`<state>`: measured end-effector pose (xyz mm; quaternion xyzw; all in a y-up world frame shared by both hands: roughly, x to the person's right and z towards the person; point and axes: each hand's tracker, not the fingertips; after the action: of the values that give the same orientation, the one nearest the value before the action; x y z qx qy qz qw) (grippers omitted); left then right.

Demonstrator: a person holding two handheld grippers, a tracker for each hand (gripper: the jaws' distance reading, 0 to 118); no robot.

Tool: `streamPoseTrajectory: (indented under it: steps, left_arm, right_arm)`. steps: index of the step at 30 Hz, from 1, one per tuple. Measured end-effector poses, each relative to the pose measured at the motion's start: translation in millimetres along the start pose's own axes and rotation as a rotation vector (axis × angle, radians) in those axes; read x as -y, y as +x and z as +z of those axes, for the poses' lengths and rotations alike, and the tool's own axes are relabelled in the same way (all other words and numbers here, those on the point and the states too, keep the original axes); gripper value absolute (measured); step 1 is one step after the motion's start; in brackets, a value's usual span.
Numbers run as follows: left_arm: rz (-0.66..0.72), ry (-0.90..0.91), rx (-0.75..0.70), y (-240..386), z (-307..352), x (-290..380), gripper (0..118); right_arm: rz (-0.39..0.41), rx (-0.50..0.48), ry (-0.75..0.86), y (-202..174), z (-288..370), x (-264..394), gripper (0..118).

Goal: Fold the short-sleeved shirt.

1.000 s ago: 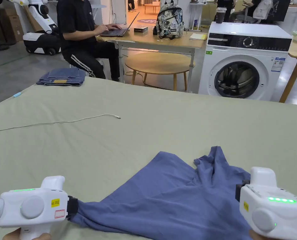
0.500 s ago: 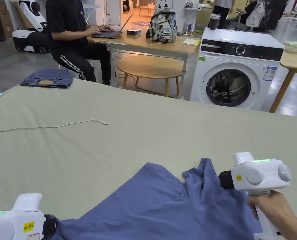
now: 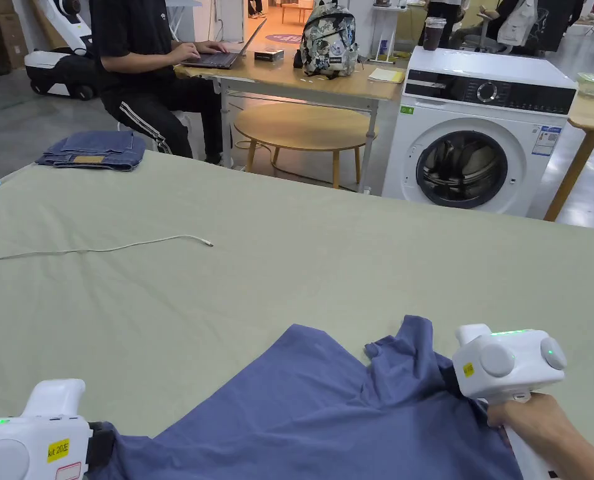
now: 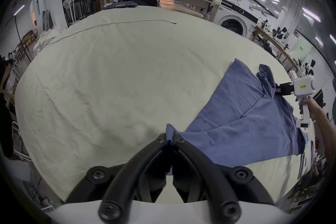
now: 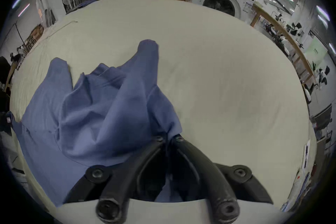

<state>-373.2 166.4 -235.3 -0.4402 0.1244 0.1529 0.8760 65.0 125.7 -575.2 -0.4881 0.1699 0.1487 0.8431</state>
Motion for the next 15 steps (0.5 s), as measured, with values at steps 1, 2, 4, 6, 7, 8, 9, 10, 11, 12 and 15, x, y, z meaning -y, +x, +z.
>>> streamPoseTrajectory:
  steps: [1, 2, 4, 6, 7, 8, 9, 10, 11, 12, 15]
  left_arm:
    - [-0.003, 0.003, 0.002, 1.9, 1.3, 0.1, 0]
    - [-0.006, 0.010, 0.002, -1.2, 0.7, -1.3, 0]
    - [-0.012, 0.020, 0.000, -1.3, 2.9, -2.9, 0]
    - [-0.012, 0.041, -0.001, -1.2, 10.2, -6.9, 0]
    - [-0.005, 0.059, 0.002, -2.0, 15.9, -10.1, 0]
    - [0.000, 0.077, 0.006, -2.8, 20.3, -12.1, 0]
    - [0.001, 0.091, 0.009, -3.2, 24.3, -13.9, 0]
    - [-0.004, 0.117, 0.021, -4.2, 29.4, -17.6, 0]
    - [-0.018, 0.137, 0.034, -4.1, 35.7, -21.5, 0]
    - [-0.028, 0.156, 0.033, -3.0, 42.4, -25.5, 0]
    - [-0.025, 0.223, 0.059, -0.4, 63.0, -40.2, 0]
  right_arm:
    - [0.006, 0.003, 0.001, -2.8, 3.1, 2.2, 2]
    - [0.021, 0.020, 0.019, -5.1, 7.4, 4.4, 2]
    - [-0.011, 0.057, 0.069, -6.1, 19.4, 7.4, 2]
    - [-0.058, 0.055, 0.129, -3.9, 38.0, 11.1, 2]
    - [-0.069, 0.069, 0.164, -3.0, 51.3, 12.1, 2]
    - [-0.068, 0.082, 0.191, -2.8, 63.9, 12.5, 2]
    - [-0.064, 0.095, 0.213, -0.4, 72.5, 12.1, 2]
    - [-0.060, 0.108, 0.246, 1.0, 87.0, 12.6, 2]
    - [-0.054, 0.120, 0.282, 2.3, 102.5, 13.0, 2]
    - [-0.054, 0.148, 0.315, 3.6, 117.4, 13.4, 2]
    - [-0.107, 0.186, 0.408, 14.2, 159.8, 13.4, 2]
